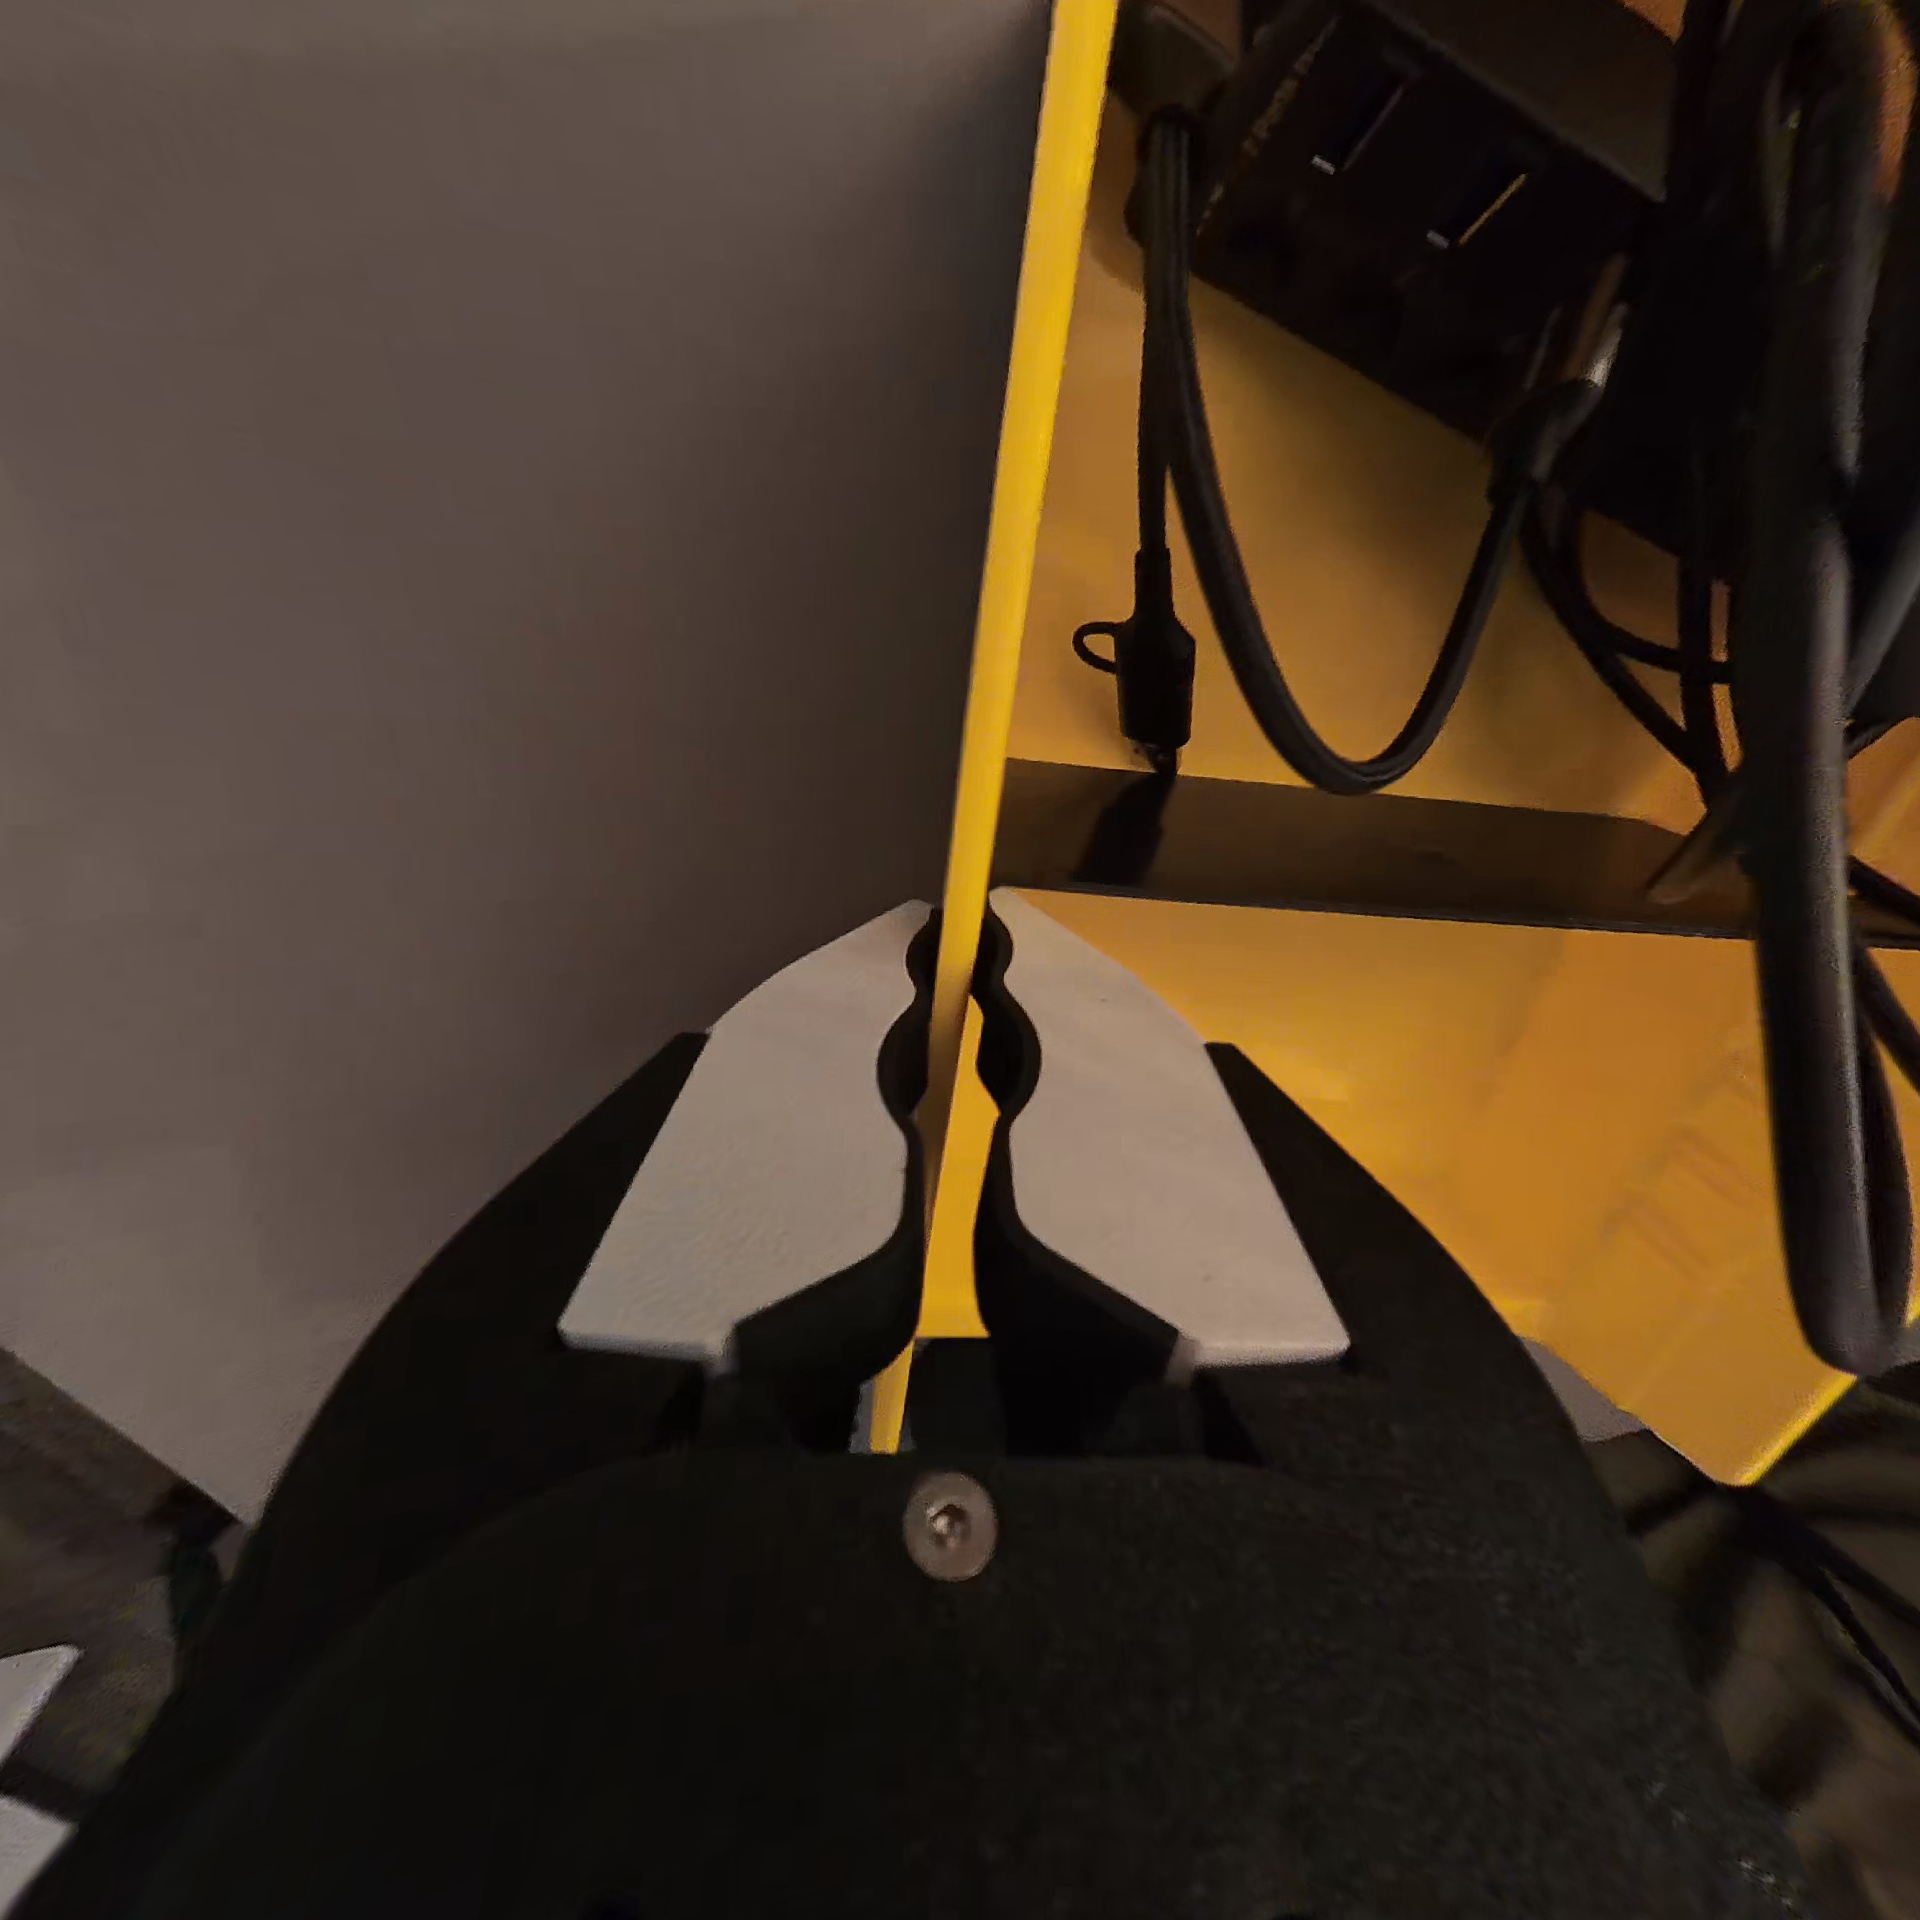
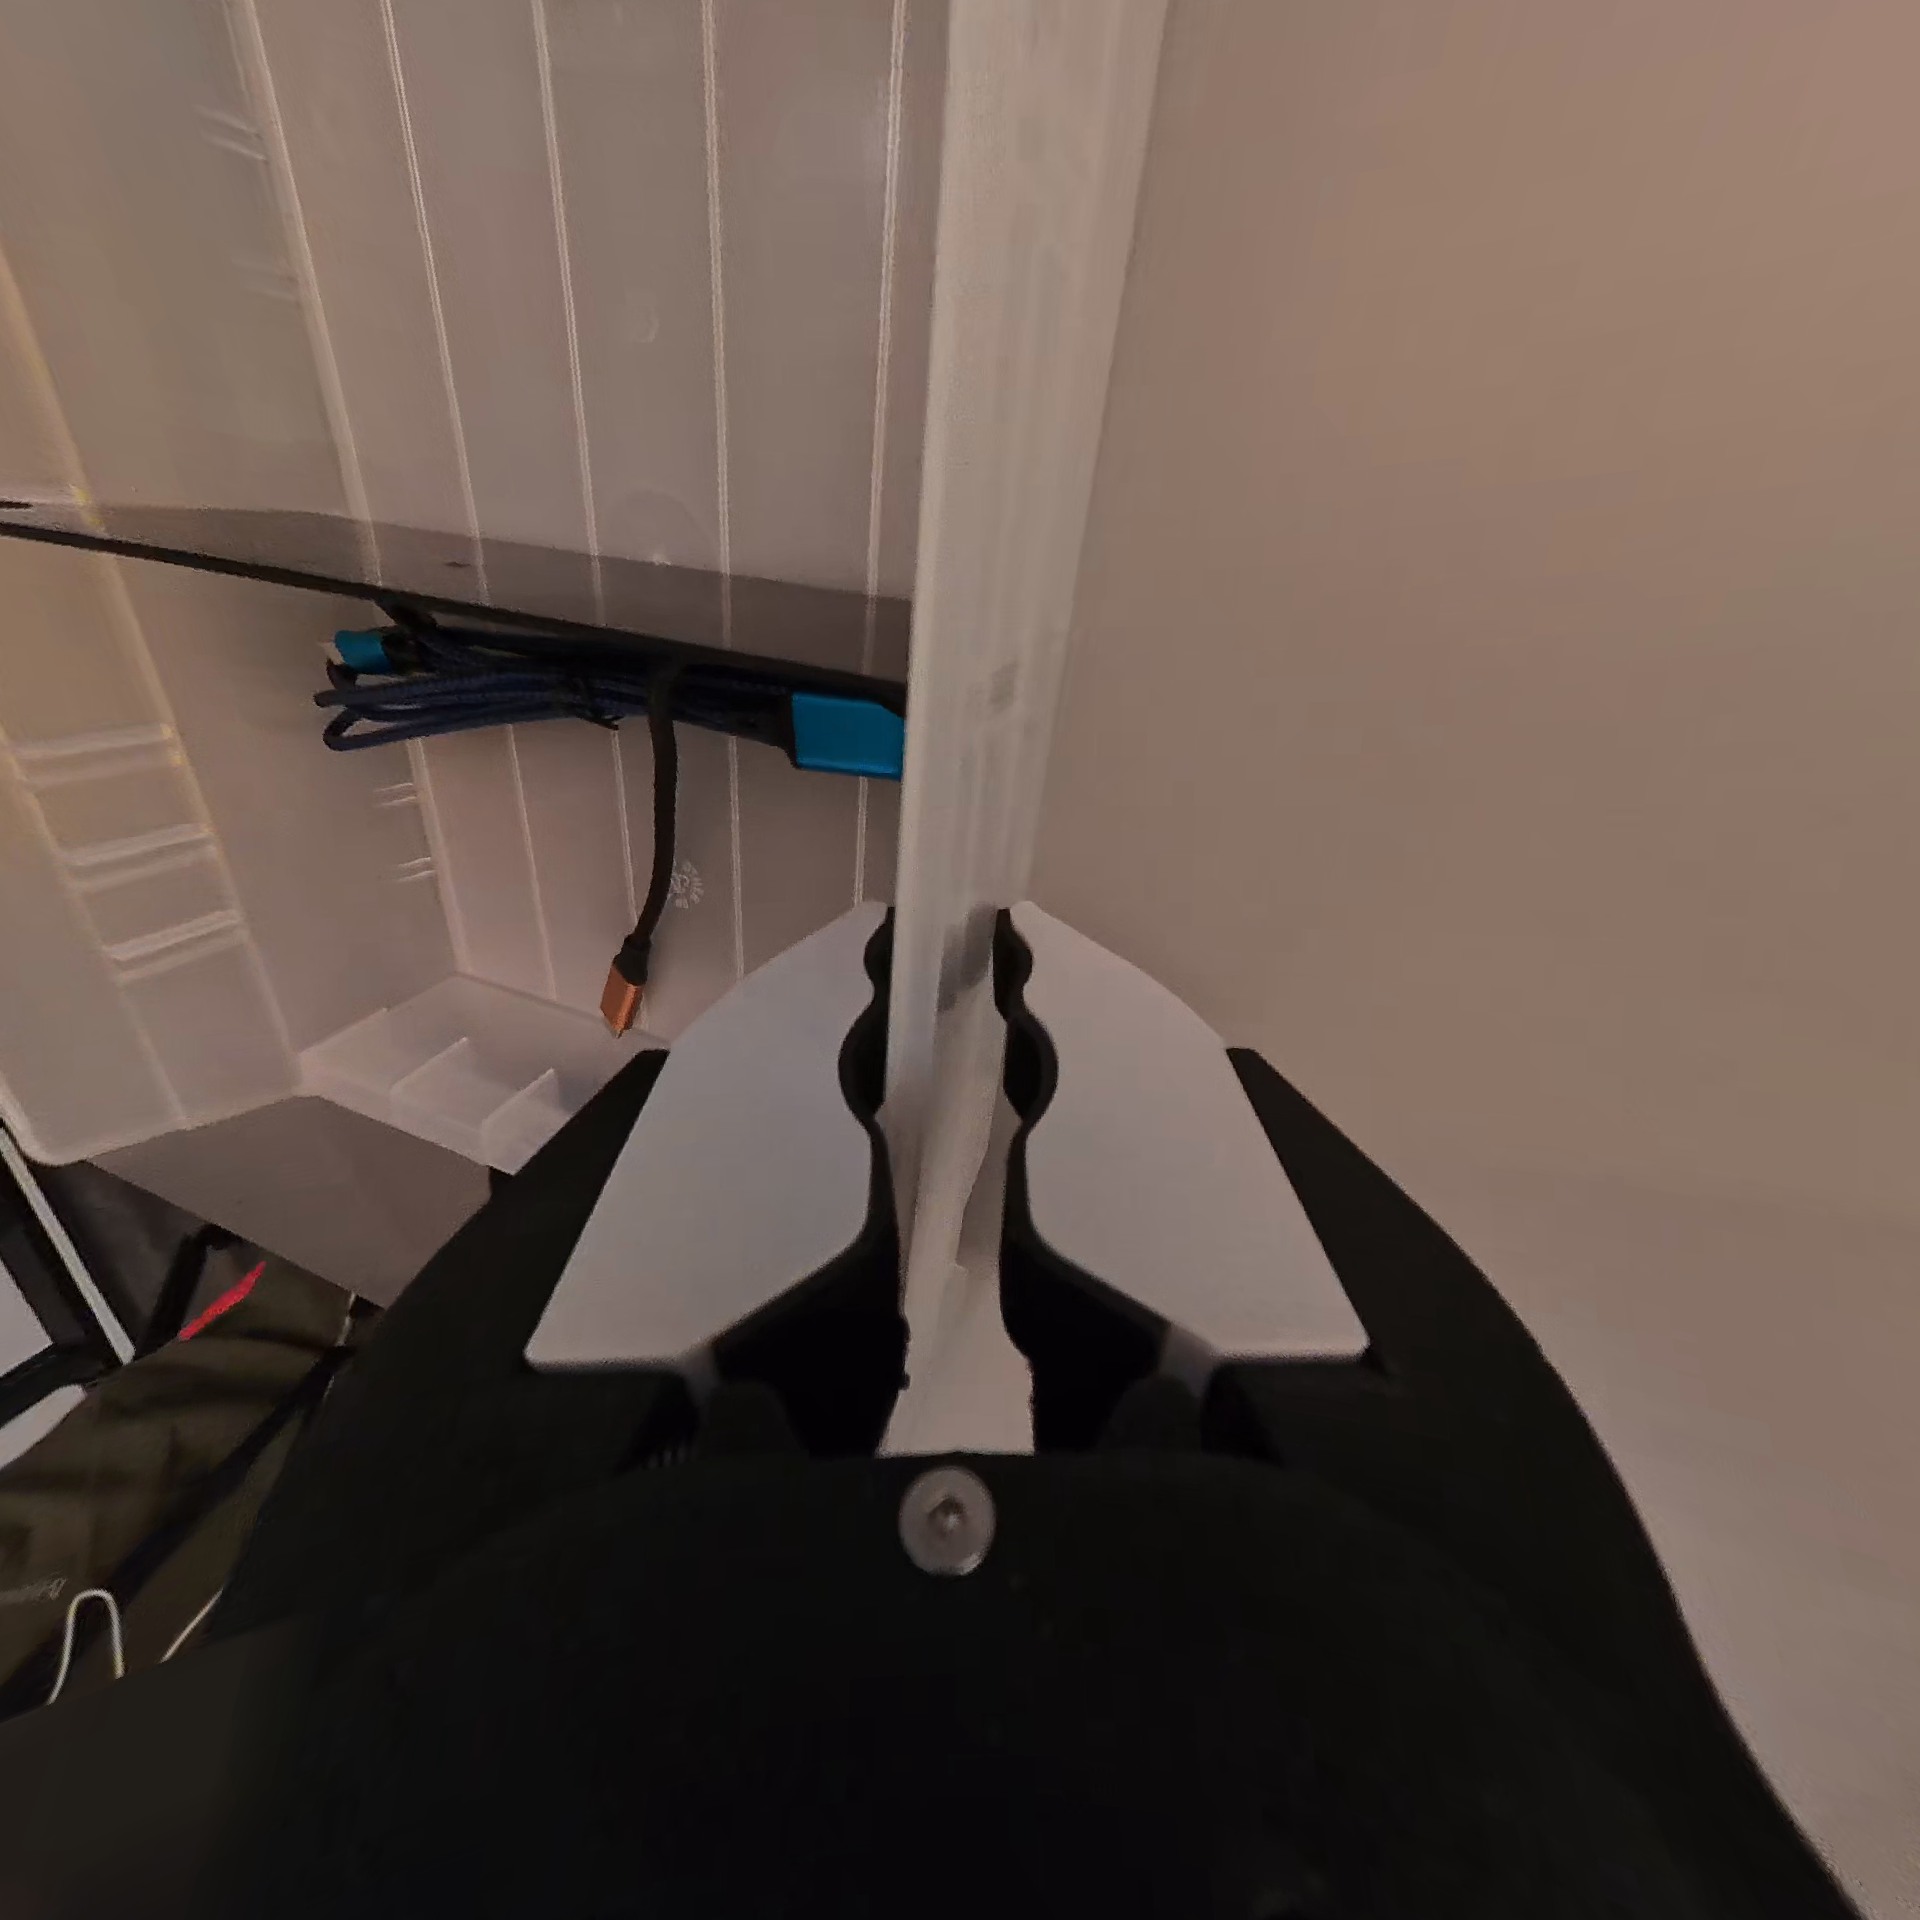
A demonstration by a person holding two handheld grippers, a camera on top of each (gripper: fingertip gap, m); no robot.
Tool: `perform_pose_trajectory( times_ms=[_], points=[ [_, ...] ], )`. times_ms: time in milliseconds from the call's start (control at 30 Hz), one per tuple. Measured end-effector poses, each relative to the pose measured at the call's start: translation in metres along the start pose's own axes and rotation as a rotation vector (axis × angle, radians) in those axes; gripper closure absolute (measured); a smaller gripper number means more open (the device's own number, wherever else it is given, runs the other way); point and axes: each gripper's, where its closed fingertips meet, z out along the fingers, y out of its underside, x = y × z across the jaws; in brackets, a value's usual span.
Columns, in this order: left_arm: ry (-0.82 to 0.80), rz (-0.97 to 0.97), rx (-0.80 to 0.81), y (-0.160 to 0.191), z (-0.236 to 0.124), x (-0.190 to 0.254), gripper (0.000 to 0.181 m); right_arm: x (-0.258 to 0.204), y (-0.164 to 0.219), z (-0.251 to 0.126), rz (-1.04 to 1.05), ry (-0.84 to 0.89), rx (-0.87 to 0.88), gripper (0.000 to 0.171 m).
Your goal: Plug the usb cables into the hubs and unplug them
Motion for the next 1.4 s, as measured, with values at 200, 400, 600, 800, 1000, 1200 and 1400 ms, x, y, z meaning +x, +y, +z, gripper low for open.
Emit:
perform_pose_trajectory(
  times_ms=[200, 400, 600, 800, 1000, 1200, 1400],
  points=[
    [-0.006, -0.205, 0.075, 0.029, -0.009, -0.07, 0.177, -0.022, -0.005, 0.01, -0.061, 0.068, -0.061, 0.159],
    [-0.006, -0.371, 0.124, 0.059, -0.016, -0.115, 0.177, -0.039, 0.002, 0.017, -0.139, 0.093, -0.127, 0.158],
    [-0.035, -0.368, 0.117, 0.08, -0.018, -0.121, 0.178, -0.027, 0.013, 0.011, -0.099, 0.074, -0.133, 0.159],
    [-0.076, -0.345, 0.079, 0.084, -0.017, -0.116, 0.177, -0.029, 0.013, 0.012, 0.0, 0.08, -0.148, 0.16],
    [-0.05, -0.361, 0.074, 0.083, -0.017, -0.115, 0.178, -0.039, 0.009, 0.016, 0.009, 0.066, -0.151, 0.159],
    [-0.04, -0.33, 0.079, 0.077, -0.016, -0.114, 0.178, -0.035, 0.01, 0.014, 0.061, 0.026, -0.133, 0.159],
    [-0.023, -0.36, 0.133, 0.066, -0.016, -0.126, 0.178, -0.029, 0.014, 0.011, 0.088, 0.001, -0.12, 0.158]
  ],
)
